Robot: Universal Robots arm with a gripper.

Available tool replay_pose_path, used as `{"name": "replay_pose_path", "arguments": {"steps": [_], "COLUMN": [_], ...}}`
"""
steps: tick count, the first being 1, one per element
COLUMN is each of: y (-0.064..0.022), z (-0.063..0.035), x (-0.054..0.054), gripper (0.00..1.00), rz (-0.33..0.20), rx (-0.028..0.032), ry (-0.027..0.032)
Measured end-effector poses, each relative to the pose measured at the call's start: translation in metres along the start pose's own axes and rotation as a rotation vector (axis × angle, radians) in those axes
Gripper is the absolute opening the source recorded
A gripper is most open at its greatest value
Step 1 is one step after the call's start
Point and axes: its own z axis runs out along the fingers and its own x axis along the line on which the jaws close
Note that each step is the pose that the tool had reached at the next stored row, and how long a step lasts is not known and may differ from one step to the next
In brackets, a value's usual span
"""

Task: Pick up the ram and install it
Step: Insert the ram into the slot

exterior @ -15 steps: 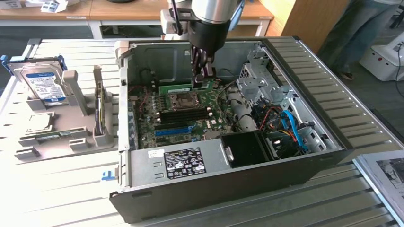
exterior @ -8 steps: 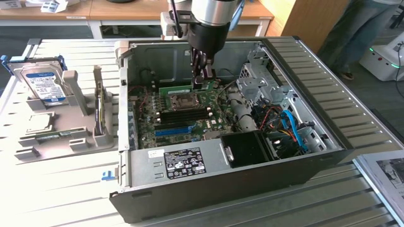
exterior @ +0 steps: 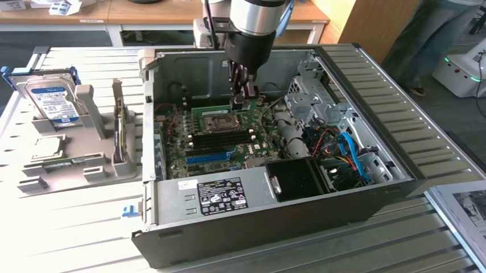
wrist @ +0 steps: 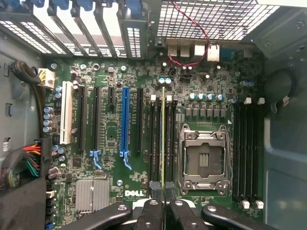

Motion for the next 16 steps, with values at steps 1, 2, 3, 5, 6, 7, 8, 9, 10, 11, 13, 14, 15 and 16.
{"name": "replay_pose_path", "arguments": {"steps": [1, 2, 3, 5, 6, 7, 8, 9, 10, 11, 13, 14, 15, 16], "y": [0.0000, -0.0001, -0.0001, -0.0002, -0.0003, -0.0003, -0.0003, -0.0004, -0.0004, -0.0004, -0.0005, -0.0005, -0.0005, -0.0005], "z": [0.0009, 0.0019, 0.0028, 0.0045, 0.0052, 0.0060, 0.0068, 0.0075, 0.0082, 0.0089, 0.0103, 0.0110, 0.0116, 0.0115], "x": [0.000, 0.000, 0.000, 0.000, 0.000, 0.000, 0.000, 0.000, 0.000, 0.000, 0.001, 0.001, 0.001, 0.001], "gripper": [0.12, 0.12, 0.12, 0.12, 0.12, 0.12, 0.12, 0.12, 0.12, 0.12, 0.12, 0.12, 0.12, 0.12], "rz": [0.000, 0.000, 0.000, 0.000, 0.000, 0.000, 0.000, 0.000, 0.000, 0.000, 0.000, 0.000, 0.000, 0.000], "rx": [0.0000, 0.0000, 0.0000, 0.0000, 0.0000, 0.0001, 0.0000, 0.0000, 0.0000, 0.0000, 0.0000, 0.0000, 0.0000, -0.0001], "ry": [0.0001, 0.0000, 0.0000, 0.0000, 0.0001, 0.0000, 0.0001, 0.0001, 0.0001, 0.0000, 0.0000, 0.0000, 0.0000, 0.0002]}}
